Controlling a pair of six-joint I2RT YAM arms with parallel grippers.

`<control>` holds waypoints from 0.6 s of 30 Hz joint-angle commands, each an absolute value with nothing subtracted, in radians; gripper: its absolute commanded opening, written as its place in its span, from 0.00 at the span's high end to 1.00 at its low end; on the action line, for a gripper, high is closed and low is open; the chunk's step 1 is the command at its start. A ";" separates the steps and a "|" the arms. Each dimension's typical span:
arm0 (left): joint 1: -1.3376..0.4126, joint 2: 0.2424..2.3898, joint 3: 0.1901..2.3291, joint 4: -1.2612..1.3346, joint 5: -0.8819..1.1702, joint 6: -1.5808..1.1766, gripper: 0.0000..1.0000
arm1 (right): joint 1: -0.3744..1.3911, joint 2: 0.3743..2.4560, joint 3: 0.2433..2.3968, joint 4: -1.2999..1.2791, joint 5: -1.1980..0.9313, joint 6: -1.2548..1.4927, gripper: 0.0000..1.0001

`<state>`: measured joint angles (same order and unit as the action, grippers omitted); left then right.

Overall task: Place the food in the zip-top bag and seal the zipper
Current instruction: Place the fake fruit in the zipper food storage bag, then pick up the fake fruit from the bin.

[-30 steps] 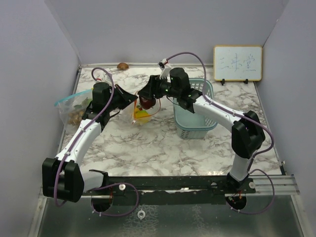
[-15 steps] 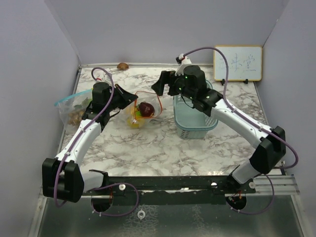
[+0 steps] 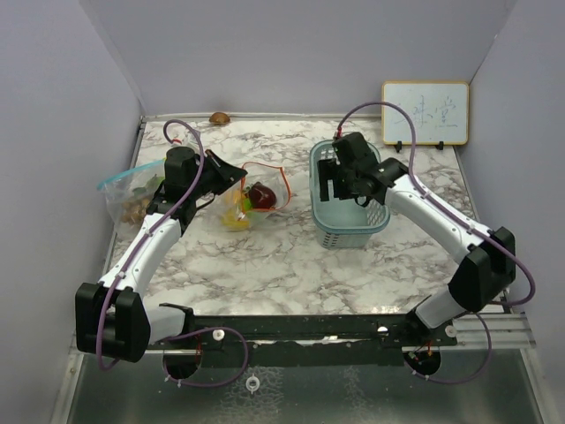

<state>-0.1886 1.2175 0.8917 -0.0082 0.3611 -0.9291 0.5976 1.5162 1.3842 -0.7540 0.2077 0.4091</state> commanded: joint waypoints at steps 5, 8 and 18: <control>-0.183 1.200 0.921 -0.005 0.379 -0.899 1.00 | 0.554 1.636 1.329 -0.836 0.066 0.341 0.27; -0.181 1.204 0.929 -0.013 0.375 -0.891 1.00 | 0.552 1.654 1.278 -0.809 -0.012 0.313 0.28; -0.181 1.226 0.933 -0.010 0.370 -0.899 1.00 | 0.552 1.722 1.153 -0.701 -0.157 0.295 0.32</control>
<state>-0.1886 1.2198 0.8940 -0.0246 0.3626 -0.9066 0.5503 1.6936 1.1820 -0.7769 -0.0742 0.3134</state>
